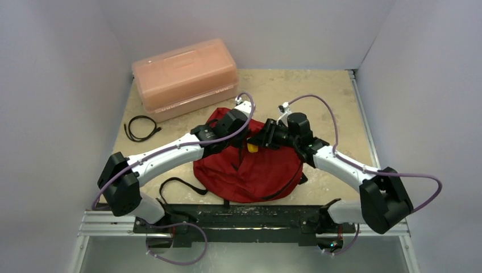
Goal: Pack the student bag
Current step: Place the stationery in the student bag.
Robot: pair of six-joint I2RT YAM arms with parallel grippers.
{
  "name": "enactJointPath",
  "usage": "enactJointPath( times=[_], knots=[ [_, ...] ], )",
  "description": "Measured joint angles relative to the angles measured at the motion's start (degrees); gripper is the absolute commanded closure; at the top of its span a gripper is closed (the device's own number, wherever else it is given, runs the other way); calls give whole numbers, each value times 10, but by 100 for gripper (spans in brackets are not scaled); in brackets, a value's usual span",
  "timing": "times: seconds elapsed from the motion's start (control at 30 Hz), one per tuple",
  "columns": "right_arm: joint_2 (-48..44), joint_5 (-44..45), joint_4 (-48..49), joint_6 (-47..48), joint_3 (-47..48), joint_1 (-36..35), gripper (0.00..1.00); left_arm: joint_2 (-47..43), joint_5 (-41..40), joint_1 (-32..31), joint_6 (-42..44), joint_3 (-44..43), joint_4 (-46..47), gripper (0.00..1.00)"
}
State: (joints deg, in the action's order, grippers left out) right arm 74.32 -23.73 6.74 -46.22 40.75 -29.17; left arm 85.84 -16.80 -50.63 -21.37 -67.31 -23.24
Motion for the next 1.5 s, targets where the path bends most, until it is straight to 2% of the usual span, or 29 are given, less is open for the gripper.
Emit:
enactJointPath(
  times=[0.1, 0.2, 0.43, 0.57, 0.67, 0.73, 0.83, 0.9, 1.0, 1.03, 1.27, 1.43, 1.5],
  knots=[
    [20, 2, 38, -14, 0, -24, 82, 0, 15, 2, 0, -11, -20, 100],
    [42, 20, 66, -25, -1, -51, 77, -3, 28, 5, 0, -22, -32, 100],
    [92, 106, 271, -35, -97, -72, 65, -24, 35, 5, -6, -23, -48, 100],
    [167, 116, 413, -41, -102, -86, 50, -25, 30, 6, -14, -22, -50, 100],
    [199, 116, 477, -35, -101, -99, 21, -30, 23, 8, -17, -22, -54, 100],
    [196, 114, 477, -21, -101, -107, 9, -34, 20, 7, -16, -22, -56, 100],
    [163, 111, 437, 8, -100, -112, 6, -38, 18, 7, -16, -22, -59, 100],
    [136, 110, 395, 26, -100, -111, 9, -40, 18, 7, -16, -21, -59, 100],
    [100, 108, 337, 46, -100, -109, 35, -41, 18, 7, -17, -16, -56, 100],
    [95, 107, 327, 52, -100, -108, 40, -41, 18, 7, -17, -14, -55, 100],
    [128, 87, 305, 59, -89, -100, 65, -43, 21, 7, -18, -12, -51, 100],
    [183, 72, 297, 65, -28, -111, 78, -43, 25, 7, -20, -11, -49, 100],
    [180, 70, 271, 71, -15, -113, 78, -43, 26, 7, -21, -9, -46, 100]
  ],
)
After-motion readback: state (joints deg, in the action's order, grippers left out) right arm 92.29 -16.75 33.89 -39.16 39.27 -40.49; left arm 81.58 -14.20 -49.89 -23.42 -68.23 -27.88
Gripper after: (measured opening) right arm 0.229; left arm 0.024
